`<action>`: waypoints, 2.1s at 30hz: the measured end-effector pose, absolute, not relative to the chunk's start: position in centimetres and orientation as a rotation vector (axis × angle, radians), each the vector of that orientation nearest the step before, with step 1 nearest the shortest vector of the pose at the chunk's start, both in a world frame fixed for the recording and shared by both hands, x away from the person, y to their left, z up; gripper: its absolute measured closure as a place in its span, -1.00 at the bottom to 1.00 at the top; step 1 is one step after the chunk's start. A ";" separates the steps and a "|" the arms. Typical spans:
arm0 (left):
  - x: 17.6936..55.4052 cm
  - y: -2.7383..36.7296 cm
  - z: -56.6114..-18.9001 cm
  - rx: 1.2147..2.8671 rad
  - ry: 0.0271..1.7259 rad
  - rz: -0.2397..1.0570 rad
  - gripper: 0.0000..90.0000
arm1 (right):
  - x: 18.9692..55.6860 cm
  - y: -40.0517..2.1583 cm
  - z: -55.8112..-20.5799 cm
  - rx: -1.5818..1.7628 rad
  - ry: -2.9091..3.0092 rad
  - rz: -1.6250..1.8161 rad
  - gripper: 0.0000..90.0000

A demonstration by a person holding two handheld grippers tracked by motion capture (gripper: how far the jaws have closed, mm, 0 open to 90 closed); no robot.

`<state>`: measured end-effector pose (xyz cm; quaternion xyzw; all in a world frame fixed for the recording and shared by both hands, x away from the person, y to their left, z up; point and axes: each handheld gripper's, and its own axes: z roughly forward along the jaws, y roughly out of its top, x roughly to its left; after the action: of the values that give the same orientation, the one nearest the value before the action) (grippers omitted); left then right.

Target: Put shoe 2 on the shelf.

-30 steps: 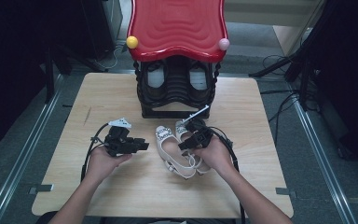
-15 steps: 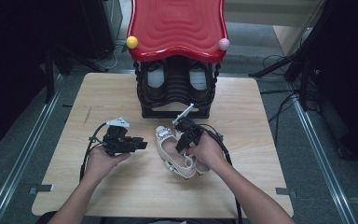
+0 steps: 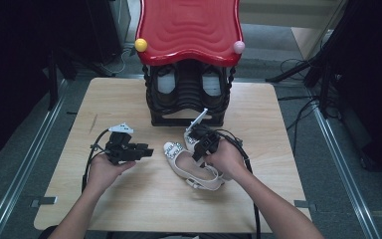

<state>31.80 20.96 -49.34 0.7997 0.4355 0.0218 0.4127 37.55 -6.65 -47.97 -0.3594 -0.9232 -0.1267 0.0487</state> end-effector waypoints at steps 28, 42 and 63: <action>30.6 25.0 -49.6 1.944 1.194 0.163 0.18 | 37.1 -6.8 -35.7 -0.439 -2.977 -0.641 0.91; 29.9 25.9 -49.7 1.936 1.213 0.180 0.18 | 38.6 -8.4 -29.6 -0.480 -2.781 -1.169 0.91; 30.3 25.5 -49.7 1.938 1.199 0.177 0.18 | 42.1 -9.1 -24.3 -0.845 -2.434 -1.646 0.91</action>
<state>30.35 25.51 -49.74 0.7714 0.4771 0.0705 0.4152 42.13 -9.10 -24.31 -0.2761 -0.7954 -0.5379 0.0422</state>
